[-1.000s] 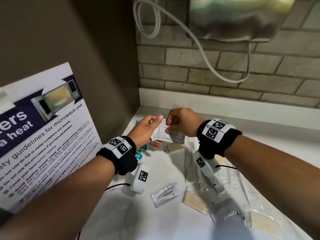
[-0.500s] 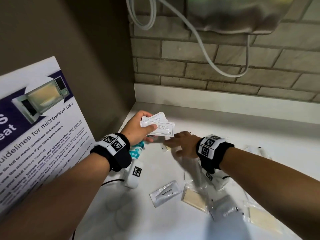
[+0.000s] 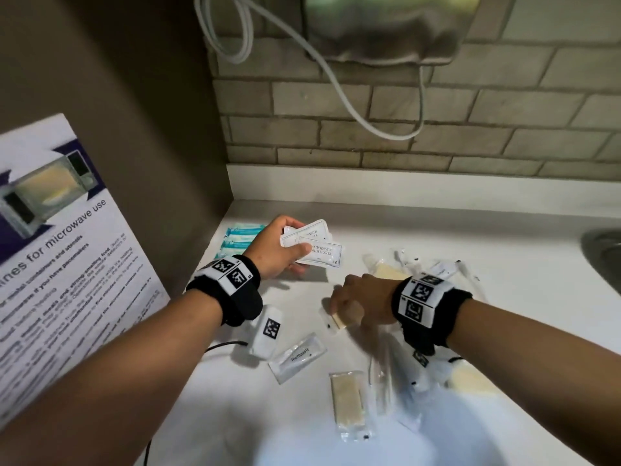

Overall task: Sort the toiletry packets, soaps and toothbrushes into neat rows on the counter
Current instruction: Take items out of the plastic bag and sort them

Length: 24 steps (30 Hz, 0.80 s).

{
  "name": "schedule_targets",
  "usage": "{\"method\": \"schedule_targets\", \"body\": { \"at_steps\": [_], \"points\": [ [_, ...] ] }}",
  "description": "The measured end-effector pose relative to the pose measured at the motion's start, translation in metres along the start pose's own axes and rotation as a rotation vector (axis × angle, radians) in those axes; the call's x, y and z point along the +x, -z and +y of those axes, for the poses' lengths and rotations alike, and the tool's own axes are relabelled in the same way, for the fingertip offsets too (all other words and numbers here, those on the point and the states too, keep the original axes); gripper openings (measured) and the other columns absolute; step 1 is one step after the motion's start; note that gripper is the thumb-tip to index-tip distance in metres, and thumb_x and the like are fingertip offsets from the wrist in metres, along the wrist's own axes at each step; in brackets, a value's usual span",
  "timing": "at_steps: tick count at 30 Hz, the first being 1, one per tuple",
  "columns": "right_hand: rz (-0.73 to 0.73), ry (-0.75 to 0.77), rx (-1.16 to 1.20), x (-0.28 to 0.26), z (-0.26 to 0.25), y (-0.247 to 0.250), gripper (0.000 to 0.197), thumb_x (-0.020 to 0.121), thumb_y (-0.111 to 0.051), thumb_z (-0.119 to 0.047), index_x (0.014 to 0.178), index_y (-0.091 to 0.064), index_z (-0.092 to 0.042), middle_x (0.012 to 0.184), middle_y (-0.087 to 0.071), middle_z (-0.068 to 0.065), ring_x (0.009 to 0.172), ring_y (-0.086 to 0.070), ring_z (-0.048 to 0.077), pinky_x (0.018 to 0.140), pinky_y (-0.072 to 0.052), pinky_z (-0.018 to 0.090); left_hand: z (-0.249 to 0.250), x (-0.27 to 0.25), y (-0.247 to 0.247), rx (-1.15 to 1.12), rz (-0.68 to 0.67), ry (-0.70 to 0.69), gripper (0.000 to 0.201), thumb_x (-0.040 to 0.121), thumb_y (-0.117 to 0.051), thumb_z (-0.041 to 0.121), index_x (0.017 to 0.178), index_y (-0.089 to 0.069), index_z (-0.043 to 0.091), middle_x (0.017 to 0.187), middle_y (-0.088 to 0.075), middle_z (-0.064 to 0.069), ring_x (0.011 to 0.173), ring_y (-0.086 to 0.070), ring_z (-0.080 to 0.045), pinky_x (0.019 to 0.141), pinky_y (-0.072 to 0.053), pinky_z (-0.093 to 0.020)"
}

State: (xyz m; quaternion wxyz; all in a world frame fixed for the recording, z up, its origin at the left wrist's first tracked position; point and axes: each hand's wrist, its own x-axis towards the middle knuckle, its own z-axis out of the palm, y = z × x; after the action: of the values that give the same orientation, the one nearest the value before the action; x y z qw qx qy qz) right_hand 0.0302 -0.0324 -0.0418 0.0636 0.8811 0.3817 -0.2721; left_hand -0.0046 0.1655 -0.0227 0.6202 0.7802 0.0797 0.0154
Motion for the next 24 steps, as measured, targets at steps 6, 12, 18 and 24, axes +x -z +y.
{"method": "schedule_targets", "body": {
  "at_steps": [6, 12, 18, 24],
  "points": [
    [-0.025, -0.007, 0.033, -0.026, -0.007, 0.019, 0.029, 0.085, -0.064, -0.025, 0.114, -0.068, -0.021, 0.111, -0.066, -0.003, 0.102, -0.058, 0.017, 0.089, -0.044, 0.025, -0.001, -0.008, -0.004, 0.080, -0.034, -0.031, 0.034, 0.089, -0.064, 0.002, 0.118, -0.048, 0.010, 0.119, -0.062, -0.016, 0.095, -0.070, -0.026, 0.066, -0.062, -0.036],
    [0.473, -0.211, 0.209, -0.019, 0.002, 0.061, 0.071, 0.064, -0.081, -0.052, 0.118, -0.053, -0.016, 0.122, -0.055, 0.004, 0.100, -0.058, 0.025, 0.086, -0.048, 0.033, -0.002, -0.015, -0.001, 0.169, -0.118, -0.049, 0.061, 0.088, -0.068, 0.010, 0.138, -0.039, 0.029, 0.117, -0.063, -0.007, 0.089, -0.071, -0.017, 0.068, -0.061, -0.030],
    [0.360, -0.038, 0.177, 0.006, -0.011, 0.055, 0.078, 0.067, -0.083, -0.027, 0.131, -0.038, -0.020, 0.115, -0.062, 0.007, 0.099, -0.062, 0.029, 0.078, -0.051, 0.034, -0.003, -0.011, -0.006, 0.202, -0.132, -0.089, 0.039, 0.085, -0.072, 0.015, 0.117, -0.050, 0.019, 0.104, -0.065, -0.008, 0.085, -0.069, -0.023, 0.071, -0.061, -0.037],
    [0.319, -0.093, -0.145, 0.016, -0.015, 0.047, 0.024, 0.079, -0.067, -0.034, 0.099, -0.061, -0.022, 0.097, -0.067, 0.002, 0.082, -0.059, 0.025, 0.066, -0.038, 0.029, -0.015, -0.008, 0.001, 0.767, -0.188, -0.104, 0.026, 0.084, -0.068, 0.033, 0.104, -0.053, 0.027, 0.094, -0.069, 0.004, 0.084, -0.064, -0.020, 0.077, -0.051, -0.032]
  ]
}}
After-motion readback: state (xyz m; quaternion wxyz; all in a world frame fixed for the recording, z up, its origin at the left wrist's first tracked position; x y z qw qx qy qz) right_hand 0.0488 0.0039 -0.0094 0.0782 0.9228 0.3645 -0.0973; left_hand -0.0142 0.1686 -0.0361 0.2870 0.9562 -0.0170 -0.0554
